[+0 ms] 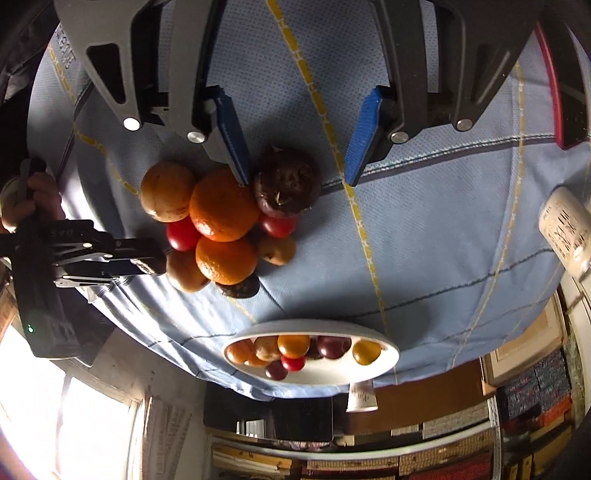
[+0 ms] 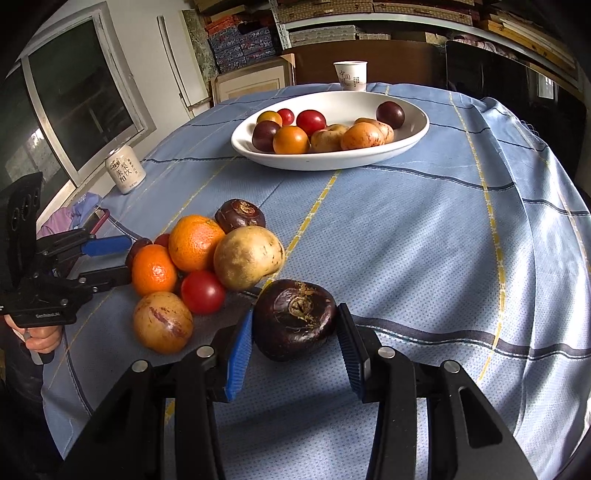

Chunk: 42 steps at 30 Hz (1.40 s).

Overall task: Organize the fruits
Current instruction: 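Place the onion on the plate with the right tool while the left tool places the plum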

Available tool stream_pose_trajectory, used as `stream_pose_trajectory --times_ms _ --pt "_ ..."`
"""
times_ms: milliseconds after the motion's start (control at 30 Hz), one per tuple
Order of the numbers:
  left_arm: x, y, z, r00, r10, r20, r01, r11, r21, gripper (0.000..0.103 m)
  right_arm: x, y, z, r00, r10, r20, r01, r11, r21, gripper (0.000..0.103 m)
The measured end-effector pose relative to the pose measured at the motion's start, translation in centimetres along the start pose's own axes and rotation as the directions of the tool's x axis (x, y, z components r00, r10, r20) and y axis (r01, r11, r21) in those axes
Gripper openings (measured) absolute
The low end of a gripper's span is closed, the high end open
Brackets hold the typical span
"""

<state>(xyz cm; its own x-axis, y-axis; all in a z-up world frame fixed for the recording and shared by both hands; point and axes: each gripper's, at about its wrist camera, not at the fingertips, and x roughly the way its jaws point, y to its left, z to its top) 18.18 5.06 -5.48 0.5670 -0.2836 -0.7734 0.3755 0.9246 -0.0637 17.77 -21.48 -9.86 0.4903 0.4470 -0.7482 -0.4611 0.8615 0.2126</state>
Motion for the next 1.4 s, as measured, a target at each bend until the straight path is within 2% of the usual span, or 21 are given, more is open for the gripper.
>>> stream_pose_trajectory --times_ms 200,300,433,533,633,900,1033,1167,1300,1400 --pt "0.7 0.9 0.6 1.000 -0.029 -0.009 0.028 0.999 -0.046 0.051 0.0 0.1 -0.1 1.000 -0.003 0.000 0.003 1.000 -0.008 0.045" --pt "0.9 1.0 0.9 0.998 -0.055 -0.010 0.054 0.997 -0.055 0.044 0.0 0.1 -0.1 1.000 -0.006 0.000 0.006 1.000 -0.008 0.045" --pt "0.9 1.0 0.8 0.998 -0.058 -0.011 0.057 0.997 -0.057 0.042 -0.1 0.0 0.0 1.000 -0.006 -0.001 0.006 1.000 -0.003 0.045" --pt "0.9 0.6 0.7 0.999 -0.031 -0.008 0.030 0.998 -0.051 0.042 -0.1 -0.1 0.0 1.000 -0.001 0.003 0.001 1.000 0.002 0.045" --pt "0.5 0.3 0.5 1.000 -0.017 0.004 0.017 0.996 -0.091 0.042 -0.7 -0.4 0.0 0.999 0.005 0.036 -0.006 1.000 0.015 0.045" --pt "-2.2 0.9 1.3 0.995 0.018 0.097 0.000 0.982 -0.187 0.042 -2.5 -0.1 1.3 0.995 -0.015 0.100 0.013 1.000 0.021 0.045" --pt "-3.0 1.7 4.8 0.991 0.049 0.128 -0.021 0.976 -0.216 0.042 -4.2 0.7 4.8 0.979 -0.053 0.198 0.054 0.999 0.000 0.045" --pt "-1.3 2.9 10.6 0.988 0.079 0.132 -0.040 0.961 -0.275 0.042 -3.3 0.0 9.3 0.963 -0.072 0.258 0.061 0.997 0.048 0.045" --pt "2.6 3.2 16.3 0.980 0.159 0.116 -0.122 0.954 -0.275 0.042 0.9 -1.9 13.9 0.962 -0.141 0.234 0.108 0.983 0.145 0.045" --pt "5.9 3.6 18.8 0.984 0.163 0.067 -0.138 0.948 -0.286 0.041 3.4 -3.0 15.9 0.964 -0.175 0.202 0.139 0.973 0.182 0.045"
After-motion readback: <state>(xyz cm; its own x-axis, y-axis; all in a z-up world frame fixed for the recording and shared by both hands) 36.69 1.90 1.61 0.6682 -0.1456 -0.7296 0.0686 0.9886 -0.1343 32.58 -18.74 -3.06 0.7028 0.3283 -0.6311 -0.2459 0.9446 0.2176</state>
